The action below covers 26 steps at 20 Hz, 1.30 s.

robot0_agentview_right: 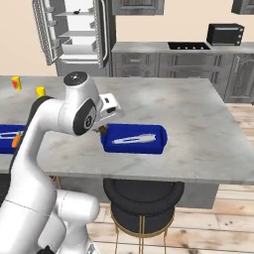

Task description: Gather the carrot and potato from the fridge and place them on a tray on the dining counter. Then gather the fish and chicken drumstick from the fridge and place them on the other tray.

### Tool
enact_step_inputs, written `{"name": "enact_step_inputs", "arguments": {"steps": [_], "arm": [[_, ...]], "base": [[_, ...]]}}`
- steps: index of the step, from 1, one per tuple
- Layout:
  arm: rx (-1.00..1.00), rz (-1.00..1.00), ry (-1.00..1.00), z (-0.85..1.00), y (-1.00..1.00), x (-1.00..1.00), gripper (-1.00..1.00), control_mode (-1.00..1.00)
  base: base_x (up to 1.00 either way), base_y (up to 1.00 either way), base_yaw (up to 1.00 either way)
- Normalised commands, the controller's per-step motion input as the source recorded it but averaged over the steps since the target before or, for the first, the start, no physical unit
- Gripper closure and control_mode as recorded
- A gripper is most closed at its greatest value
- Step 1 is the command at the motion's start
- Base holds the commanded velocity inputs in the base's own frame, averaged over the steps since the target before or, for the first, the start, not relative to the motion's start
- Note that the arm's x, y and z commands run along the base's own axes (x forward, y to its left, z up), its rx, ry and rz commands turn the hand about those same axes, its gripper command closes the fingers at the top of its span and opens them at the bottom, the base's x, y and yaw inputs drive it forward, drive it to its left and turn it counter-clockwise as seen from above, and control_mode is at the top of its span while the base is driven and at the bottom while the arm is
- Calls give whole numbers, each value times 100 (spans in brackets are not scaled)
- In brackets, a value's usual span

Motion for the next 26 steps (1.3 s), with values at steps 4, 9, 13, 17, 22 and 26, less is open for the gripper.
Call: {"name": "enact_step_inputs", "arguments": {"steps": [4,9,13,17,22,26], "arm": [[0,0,8,-39,0,67,100,-100],[0,0,12,-37,-4,53,100,-100],[0,0,13,-28,-5,59,100,-100],[0,0,9,-32,0,59,100,-100],[0,0,5,-35,0,52,100,-100],[0,0,2,-40,0,46,100,-100]], "base": [[0,0,0],[0,0,0],[0,0,0],[0,0,0],[0,0,0],[0,0,0]]}}
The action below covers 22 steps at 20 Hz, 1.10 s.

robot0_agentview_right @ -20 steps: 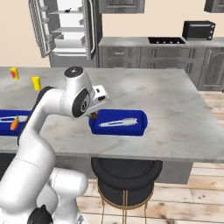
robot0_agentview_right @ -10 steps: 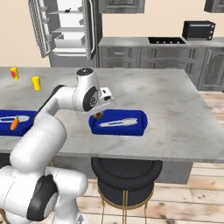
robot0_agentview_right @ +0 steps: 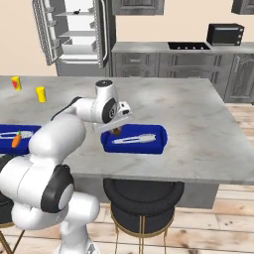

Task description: Gather the carrot and potato from the fridge and place them on a tray on the dining counter. Then gather the fish and chicken drumstick from the fridge and place them on the other tray.

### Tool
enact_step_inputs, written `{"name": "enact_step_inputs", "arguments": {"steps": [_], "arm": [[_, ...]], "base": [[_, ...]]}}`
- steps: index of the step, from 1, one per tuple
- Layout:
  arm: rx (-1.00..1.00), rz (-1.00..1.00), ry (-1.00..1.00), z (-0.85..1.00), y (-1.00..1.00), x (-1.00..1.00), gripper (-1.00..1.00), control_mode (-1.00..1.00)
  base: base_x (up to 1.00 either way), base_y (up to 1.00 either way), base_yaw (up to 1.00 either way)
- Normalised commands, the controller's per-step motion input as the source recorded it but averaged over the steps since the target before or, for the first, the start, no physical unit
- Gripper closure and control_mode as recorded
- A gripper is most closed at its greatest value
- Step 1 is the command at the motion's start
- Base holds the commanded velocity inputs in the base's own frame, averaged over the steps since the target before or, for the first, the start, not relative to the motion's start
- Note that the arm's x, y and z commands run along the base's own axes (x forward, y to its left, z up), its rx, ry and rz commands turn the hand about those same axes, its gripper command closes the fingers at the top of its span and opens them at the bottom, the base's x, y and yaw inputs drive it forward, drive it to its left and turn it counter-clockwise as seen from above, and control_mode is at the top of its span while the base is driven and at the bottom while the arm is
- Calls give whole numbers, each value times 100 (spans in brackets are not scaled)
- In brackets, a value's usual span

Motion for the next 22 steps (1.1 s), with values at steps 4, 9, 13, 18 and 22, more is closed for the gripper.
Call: {"name": "enact_step_inputs", "arguments": {"steps": [4,9,13,18,22], "arm": [[0,0,0,-46,0,39,100,-100],[0,0,0,-47,0,35,100,-100],[0,0,-1,-43,0,38,100,-100],[0,0,0,-30,0,50,100,-100],[0,0,0,-29,0,53,100,-100]], "base": [[0,0,0],[0,0,0],[0,0,0],[0,0,0],[0,0,0]]}}
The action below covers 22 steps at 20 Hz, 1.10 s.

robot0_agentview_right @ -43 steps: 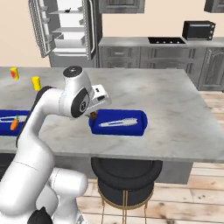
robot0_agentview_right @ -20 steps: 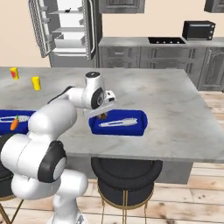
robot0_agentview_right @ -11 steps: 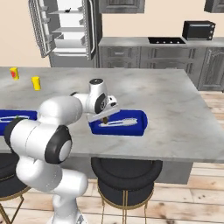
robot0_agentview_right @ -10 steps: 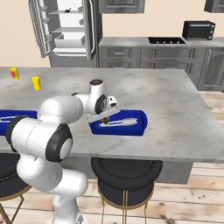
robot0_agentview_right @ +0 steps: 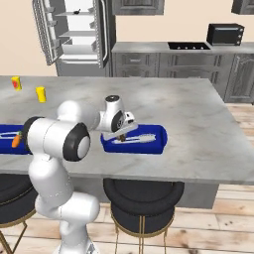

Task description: Gather the carrot and potato from the fridge and place them on a tray on the dining counter. Then gather the fish and chicken drumstick from the fridge and place them on the other tray.

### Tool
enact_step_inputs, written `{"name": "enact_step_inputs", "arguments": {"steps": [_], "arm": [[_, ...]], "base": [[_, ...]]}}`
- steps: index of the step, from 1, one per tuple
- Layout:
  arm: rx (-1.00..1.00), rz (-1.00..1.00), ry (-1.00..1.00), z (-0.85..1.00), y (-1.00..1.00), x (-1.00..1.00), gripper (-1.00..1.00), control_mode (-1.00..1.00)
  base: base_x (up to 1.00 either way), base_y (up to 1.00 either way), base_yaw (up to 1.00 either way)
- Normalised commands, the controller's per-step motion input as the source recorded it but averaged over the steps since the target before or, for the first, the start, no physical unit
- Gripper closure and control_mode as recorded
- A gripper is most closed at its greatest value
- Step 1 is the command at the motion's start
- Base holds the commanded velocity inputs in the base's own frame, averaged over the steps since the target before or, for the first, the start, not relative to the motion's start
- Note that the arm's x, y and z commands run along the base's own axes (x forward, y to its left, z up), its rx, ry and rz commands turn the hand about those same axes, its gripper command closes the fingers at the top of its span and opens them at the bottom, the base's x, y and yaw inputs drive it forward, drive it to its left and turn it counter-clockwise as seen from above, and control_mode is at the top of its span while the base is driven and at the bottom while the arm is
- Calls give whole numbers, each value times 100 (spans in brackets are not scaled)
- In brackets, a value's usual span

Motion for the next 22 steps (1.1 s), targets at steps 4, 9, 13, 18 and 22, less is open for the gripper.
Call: {"name": "enact_step_inputs", "arguments": {"steps": [4,9,13,18,22], "arm": [[0,0,0,-37,0,41,100,-100],[0,0,0,-28,0,39,100,-100],[0,0,0,-31,0,36,100,-100],[0,0,-2,-31,1,-11,-100,-100],[0,0,-9,-8,0,-42,-100,-100]], "base": [[0,0,0],[0,0,0],[0,0,0],[0,0,0],[0,0,0]]}}
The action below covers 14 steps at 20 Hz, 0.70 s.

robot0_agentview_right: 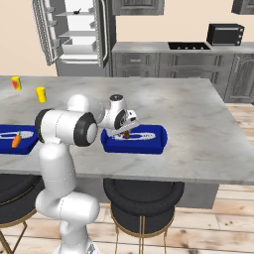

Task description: Gather the carrot and potato from the fridge and place them on a tray on the dining counter. Then gather the fish and chicken drumstick from the fridge and place them on the other tray.

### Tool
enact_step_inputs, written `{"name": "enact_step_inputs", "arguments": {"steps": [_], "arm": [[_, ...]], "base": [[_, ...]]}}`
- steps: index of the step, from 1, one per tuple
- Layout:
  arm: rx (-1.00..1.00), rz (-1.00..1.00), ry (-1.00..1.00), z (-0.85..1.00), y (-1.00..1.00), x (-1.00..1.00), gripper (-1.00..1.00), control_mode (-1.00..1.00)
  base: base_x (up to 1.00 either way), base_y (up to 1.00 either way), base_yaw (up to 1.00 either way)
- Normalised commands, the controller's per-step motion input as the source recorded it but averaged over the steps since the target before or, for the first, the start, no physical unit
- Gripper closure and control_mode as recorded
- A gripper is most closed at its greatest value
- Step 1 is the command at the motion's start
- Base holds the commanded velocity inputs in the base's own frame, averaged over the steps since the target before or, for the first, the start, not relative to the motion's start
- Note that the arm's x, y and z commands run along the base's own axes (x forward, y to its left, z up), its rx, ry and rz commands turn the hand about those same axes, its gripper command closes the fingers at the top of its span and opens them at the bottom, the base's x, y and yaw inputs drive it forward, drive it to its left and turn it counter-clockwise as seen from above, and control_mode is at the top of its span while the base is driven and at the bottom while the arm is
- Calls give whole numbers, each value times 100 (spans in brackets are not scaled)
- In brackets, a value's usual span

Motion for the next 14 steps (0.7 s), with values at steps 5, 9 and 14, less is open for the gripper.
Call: {"name": "enact_step_inputs", "arguments": {"steps": [5,9,14], "arm": [[0,0,-3,19,0,-19,-100,-100],[0,0,-5,75,0,-32,-100,-100],[1,0,-1,82,-8,-59,-100,-100]], "base": [[0,0,0],[0,0,0],[0,0,0]]}}
